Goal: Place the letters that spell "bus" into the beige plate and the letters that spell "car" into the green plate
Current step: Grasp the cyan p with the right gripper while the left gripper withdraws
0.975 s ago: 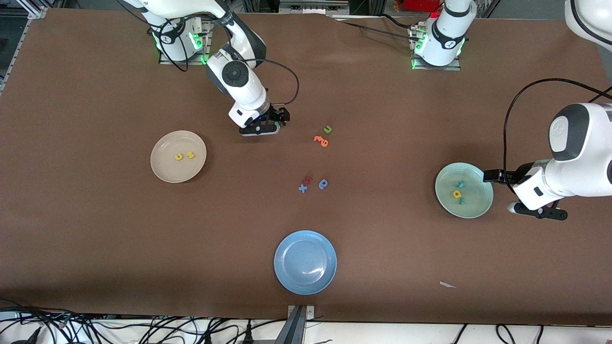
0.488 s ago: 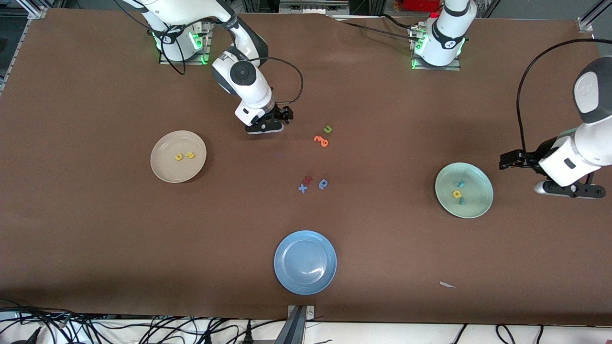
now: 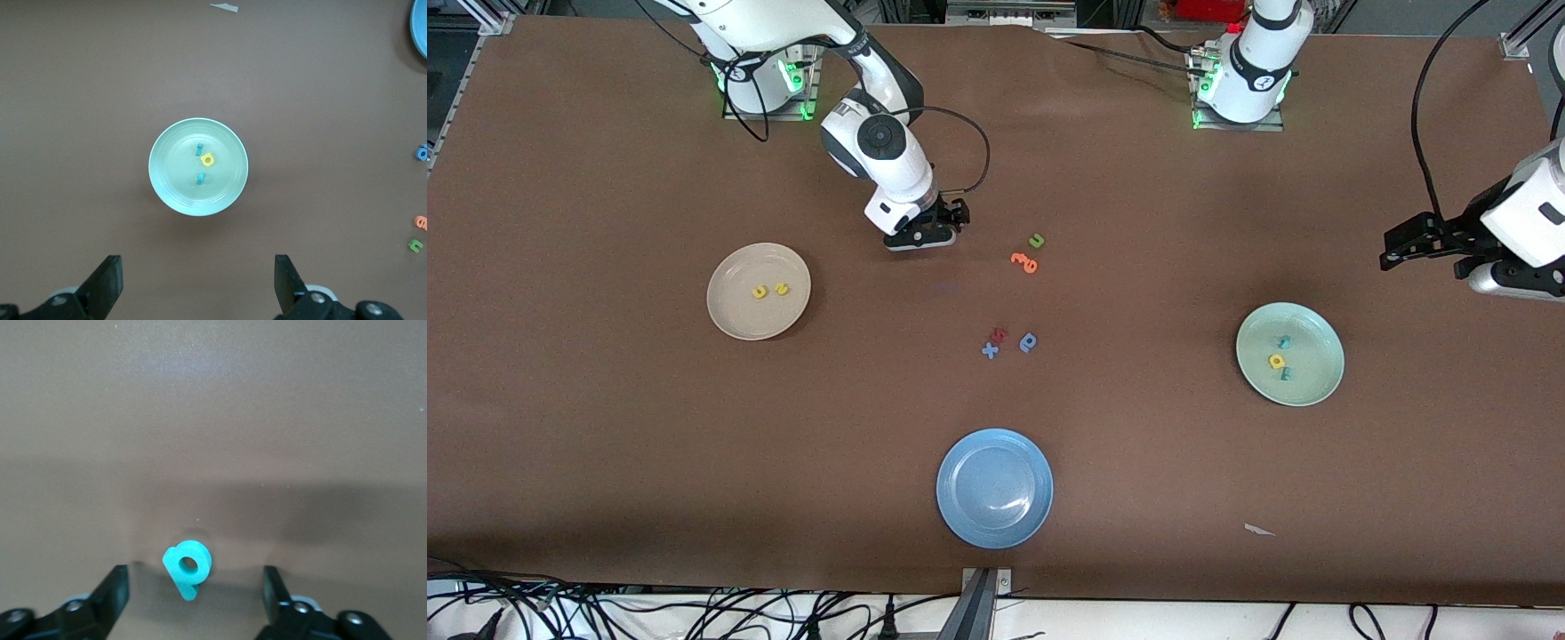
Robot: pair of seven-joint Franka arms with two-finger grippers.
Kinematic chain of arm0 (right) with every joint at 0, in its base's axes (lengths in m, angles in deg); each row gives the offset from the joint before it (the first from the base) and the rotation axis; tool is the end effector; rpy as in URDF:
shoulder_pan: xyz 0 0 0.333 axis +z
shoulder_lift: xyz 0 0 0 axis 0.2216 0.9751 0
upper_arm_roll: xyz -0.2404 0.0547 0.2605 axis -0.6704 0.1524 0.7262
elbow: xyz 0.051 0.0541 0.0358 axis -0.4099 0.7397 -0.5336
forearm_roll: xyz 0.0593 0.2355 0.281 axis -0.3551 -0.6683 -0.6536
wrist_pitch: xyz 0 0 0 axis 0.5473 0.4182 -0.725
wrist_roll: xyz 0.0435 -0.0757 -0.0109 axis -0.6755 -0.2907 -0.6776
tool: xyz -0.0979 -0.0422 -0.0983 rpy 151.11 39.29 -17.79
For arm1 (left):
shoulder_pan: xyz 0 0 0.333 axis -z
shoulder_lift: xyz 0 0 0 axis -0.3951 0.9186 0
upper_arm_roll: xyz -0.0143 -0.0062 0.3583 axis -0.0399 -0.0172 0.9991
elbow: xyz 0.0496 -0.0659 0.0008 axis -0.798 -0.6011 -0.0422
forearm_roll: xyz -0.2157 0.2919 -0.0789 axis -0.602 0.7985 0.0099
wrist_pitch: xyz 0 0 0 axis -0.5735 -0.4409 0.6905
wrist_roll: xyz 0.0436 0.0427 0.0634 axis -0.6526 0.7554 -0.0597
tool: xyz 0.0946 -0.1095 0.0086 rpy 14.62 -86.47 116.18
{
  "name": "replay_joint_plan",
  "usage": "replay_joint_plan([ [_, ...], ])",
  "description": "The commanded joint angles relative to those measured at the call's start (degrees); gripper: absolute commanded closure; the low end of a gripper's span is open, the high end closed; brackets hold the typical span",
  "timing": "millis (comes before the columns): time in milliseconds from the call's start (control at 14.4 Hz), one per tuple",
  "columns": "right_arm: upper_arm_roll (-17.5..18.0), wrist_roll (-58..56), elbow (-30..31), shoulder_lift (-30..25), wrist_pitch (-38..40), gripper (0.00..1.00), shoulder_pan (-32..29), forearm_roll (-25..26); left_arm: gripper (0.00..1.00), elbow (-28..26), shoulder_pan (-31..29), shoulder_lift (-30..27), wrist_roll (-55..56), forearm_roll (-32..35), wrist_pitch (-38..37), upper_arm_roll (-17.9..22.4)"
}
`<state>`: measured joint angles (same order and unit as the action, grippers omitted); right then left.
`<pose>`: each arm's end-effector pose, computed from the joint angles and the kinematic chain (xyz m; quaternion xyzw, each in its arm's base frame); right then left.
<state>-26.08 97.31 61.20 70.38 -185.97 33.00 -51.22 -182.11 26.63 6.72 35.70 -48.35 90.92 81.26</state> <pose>0.3730 0.3882 0.1863 -0.9973 -0.0410 0.0293 0.0539 0.5637 0.0089 0.5728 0.9988 -0.0462 -0.0079 0.0170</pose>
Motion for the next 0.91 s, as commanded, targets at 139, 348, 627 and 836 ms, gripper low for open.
replay_joint_plan([
  [139, -0.9, 4.7, 0.2, 1.3, -2.0, 0.3, 0.7, 5.7, 0.0, -1.7, 0.4, -1.8, -0.9, -0.6, 0.3, 0.9],
  [348, -1.4, 4.7, 0.2, 1.4, -2.0, 0.42, 0.7, 6.2, 0.0, -1.7, 0.3, -1.7, -0.9, -0.7, 0.3, 0.8],
  [627, -1.5, 4.7, 0.2, 1.4, -2.0, 0.68, 0.7, 6.5, 0.0, -1.7, 0.3, -1.3, -0.9, -1.0, 0.3, 0.8],
  [836, -1.5, 4.6, 0.2, 1.3, -2.0, 0.95, 0.7, 6.9, 0.0, -1.7, 0.3, -1.3, -0.9, -1.0, 0.2, 0.8],
])
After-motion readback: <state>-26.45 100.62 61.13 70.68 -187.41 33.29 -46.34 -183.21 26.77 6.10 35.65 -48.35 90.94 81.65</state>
